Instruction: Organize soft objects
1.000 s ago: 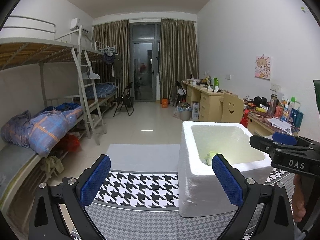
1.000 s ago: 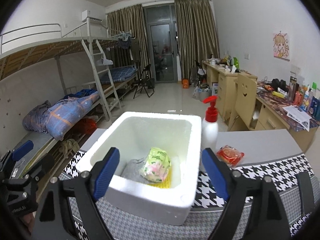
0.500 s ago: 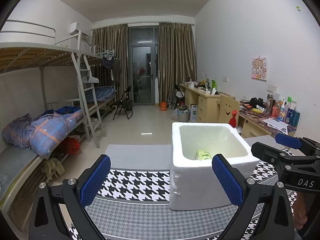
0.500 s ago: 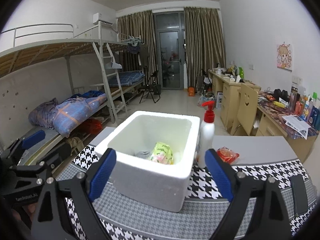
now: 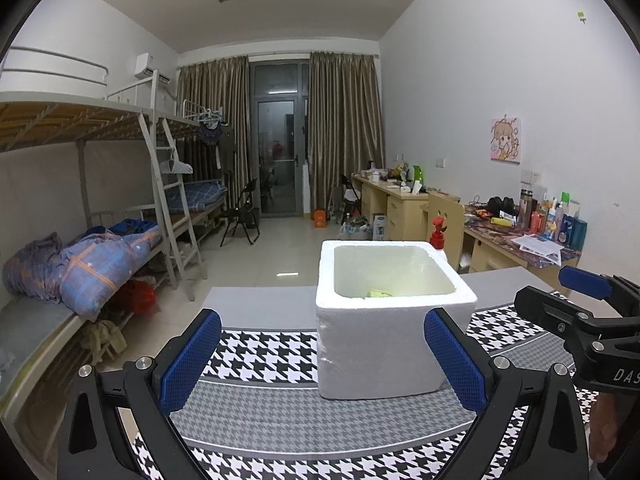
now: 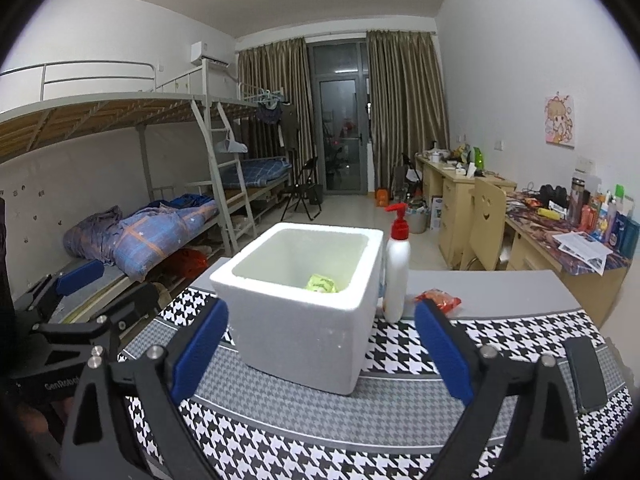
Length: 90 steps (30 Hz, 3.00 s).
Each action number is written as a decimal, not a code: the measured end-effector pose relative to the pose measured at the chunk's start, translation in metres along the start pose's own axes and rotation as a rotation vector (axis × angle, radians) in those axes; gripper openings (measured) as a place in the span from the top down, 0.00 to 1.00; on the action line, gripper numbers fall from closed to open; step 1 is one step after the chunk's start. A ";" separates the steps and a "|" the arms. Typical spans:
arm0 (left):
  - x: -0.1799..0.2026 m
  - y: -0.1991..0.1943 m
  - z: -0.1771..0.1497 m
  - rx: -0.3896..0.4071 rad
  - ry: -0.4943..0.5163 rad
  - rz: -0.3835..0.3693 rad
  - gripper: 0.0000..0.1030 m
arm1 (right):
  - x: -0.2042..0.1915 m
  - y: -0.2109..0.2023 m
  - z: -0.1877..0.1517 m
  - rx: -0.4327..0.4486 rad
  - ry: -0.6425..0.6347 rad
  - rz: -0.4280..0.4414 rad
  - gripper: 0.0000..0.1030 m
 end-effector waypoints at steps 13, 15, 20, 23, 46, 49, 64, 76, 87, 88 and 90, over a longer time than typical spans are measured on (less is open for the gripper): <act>0.013 -0.021 -0.006 0.032 0.014 0.005 0.01 | 0.001 -0.025 -0.016 0.068 -0.012 -0.015 0.05; 0.014 -0.022 -0.007 0.038 0.020 0.001 0.01 | 0.001 -0.028 -0.020 0.074 -0.023 -0.019 0.05; 0.018 -0.031 -0.011 0.070 0.032 -0.002 0.01 | 0.001 -0.038 -0.026 0.095 -0.030 -0.020 0.05; 0.021 -0.035 -0.016 0.074 0.034 -0.014 0.01 | 0.000 -0.042 -0.031 0.098 -0.029 -0.014 0.05; 0.031 -0.051 -0.045 0.101 0.012 -0.040 0.01 | 0.014 -0.062 -0.054 0.138 -0.016 -0.060 0.05; 0.030 -0.053 -0.047 0.101 0.007 -0.046 0.01 | 0.016 -0.064 -0.056 0.143 -0.014 -0.069 0.05; 0.035 -0.069 -0.052 0.140 0.003 -0.062 0.01 | 0.018 -0.079 -0.069 0.179 0.003 -0.071 0.05; 0.031 -0.071 -0.057 0.146 -0.012 -0.056 0.01 | 0.022 -0.086 -0.076 0.211 0.003 -0.093 0.05; 0.029 -0.076 -0.067 0.144 -0.007 -0.049 0.01 | 0.019 -0.089 -0.082 0.208 -0.010 -0.080 0.05; 0.028 -0.075 -0.068 0.141 -0.008 -0.046 0.01 | 0.018 -0.089 -0.083 0.207 -0.012 -0.079 0.05; 0.026 -0.074 -0.069 0.137 -0.014 -0.045 0.01 | 0.017 -0.089 -0.084 0.209 -0.014 -0.078 0.05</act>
Point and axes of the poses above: each gripper's, at about its wrist camera, not at the fingertips, and y roughly the way its jaws point, x to its right, z to its top, the point moved 10 cm from there along y, roughly the way its jaws point, and after that the axes turned 5 degrees about y, right-handed, at the moved point
